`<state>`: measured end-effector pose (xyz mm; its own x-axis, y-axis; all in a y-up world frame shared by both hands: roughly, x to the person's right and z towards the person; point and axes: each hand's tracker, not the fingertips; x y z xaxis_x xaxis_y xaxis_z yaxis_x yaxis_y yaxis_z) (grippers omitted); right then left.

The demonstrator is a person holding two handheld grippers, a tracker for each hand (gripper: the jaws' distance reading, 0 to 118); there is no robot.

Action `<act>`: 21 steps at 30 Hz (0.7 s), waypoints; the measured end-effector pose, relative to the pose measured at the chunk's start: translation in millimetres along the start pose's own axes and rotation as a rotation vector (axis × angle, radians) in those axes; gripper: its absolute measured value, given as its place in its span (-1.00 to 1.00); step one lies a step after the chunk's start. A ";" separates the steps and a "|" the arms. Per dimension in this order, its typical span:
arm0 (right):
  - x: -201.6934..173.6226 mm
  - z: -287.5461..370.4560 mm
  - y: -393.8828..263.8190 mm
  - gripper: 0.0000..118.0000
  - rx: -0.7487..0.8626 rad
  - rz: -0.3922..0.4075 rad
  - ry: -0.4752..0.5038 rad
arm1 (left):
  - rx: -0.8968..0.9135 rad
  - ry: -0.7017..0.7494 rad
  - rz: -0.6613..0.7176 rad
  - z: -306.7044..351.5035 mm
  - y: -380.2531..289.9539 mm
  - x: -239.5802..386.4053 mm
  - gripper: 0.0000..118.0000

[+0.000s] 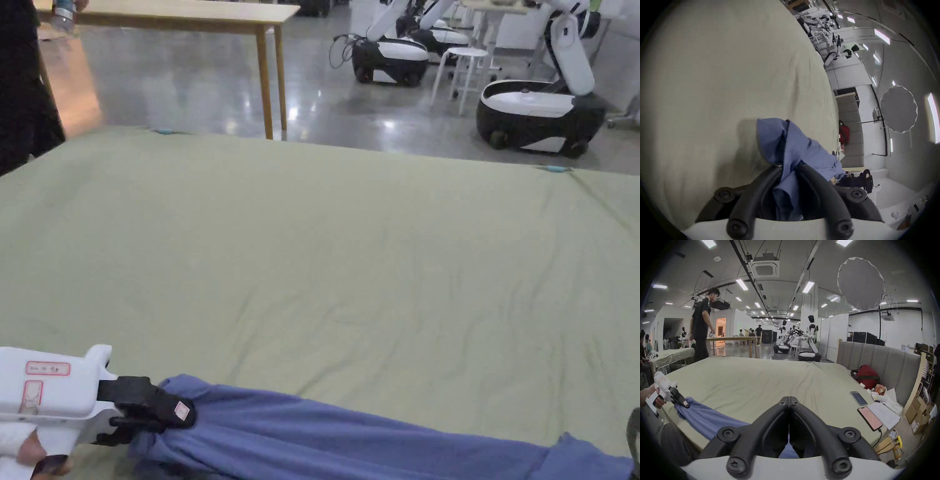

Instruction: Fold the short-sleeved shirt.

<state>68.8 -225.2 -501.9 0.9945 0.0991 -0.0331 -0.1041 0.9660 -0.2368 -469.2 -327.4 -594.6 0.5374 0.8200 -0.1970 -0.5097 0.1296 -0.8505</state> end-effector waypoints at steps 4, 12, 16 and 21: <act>3.0 -2.0 2.3 -0.98 0.001 -0.001 0.004 | 0.068 0.019 -0.006 35.1 -4.1 5.6 -0.90; 5.0 -10.4 5.3 -0.98 0.013 -0.004 0.023 | 0.199 0.248 -0.088 109.3 -22.5 42.8 -0.90; 5.6 -10.2 5.7 -0.98 0.012 -0.013 0.029 | 0.157 0.281 -0.192 92.7 -37.3 91.9 -0.90; 9.2 -3.5 2.1 -0.98 0.009 -0.010 0.031 | 0.104 0.333 -0.266 43.3 -49.4 149.8 -0.90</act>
<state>77.7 -223.0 -506.1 0.9948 0.0822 -0.0604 -0.0939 0.9689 -0.2288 -392.7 -186.8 -561.0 0.8375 0.5284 -0.1391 -0.3805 0.3813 -0.8425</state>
